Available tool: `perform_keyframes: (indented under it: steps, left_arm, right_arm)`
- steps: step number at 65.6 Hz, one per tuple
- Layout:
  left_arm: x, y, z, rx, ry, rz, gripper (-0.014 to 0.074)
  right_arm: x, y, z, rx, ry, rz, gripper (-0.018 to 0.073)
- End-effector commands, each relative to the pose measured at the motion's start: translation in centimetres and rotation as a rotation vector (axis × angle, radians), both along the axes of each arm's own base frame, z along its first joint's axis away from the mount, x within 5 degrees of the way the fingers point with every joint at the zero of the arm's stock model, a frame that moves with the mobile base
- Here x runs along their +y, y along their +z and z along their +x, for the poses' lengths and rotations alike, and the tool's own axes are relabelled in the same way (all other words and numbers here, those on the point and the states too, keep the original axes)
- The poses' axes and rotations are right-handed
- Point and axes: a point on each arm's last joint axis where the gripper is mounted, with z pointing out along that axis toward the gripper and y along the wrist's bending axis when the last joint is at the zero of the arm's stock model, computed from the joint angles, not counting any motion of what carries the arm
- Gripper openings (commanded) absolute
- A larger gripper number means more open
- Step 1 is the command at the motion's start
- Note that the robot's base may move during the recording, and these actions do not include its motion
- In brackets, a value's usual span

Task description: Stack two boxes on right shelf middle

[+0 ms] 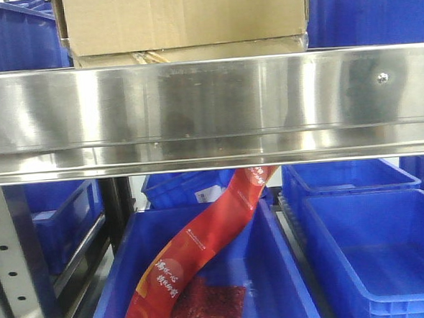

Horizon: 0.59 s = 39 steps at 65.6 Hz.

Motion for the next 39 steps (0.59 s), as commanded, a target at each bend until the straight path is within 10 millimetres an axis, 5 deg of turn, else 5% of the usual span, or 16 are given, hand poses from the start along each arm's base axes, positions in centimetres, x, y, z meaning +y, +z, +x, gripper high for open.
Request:
perform_keyframes:
  steps: [1,26,39]
  left_arm:
    - [0.5,-1.2,-1.5,-0.095,-0.03,-0.035,-0.0091]
    - [4.5,-10.3,-9.9,-0.145,-0.006,-0.195,-0.0091]
    - [7.6,-12.5,-14.2,-0.257,0.096,-0.213,-0.0091]
  right_arm:
    - [-1.3,-1.0,-1.1,-0.055,-0.024,0.05,-0.0162]
    - [-4.5,-8.3,-9.4,-0.151,-0.072,0.063,-0.0162]
    - [-5.3,-11.2,-14.2,-0.186,-0.091,0.067,-0.0162]
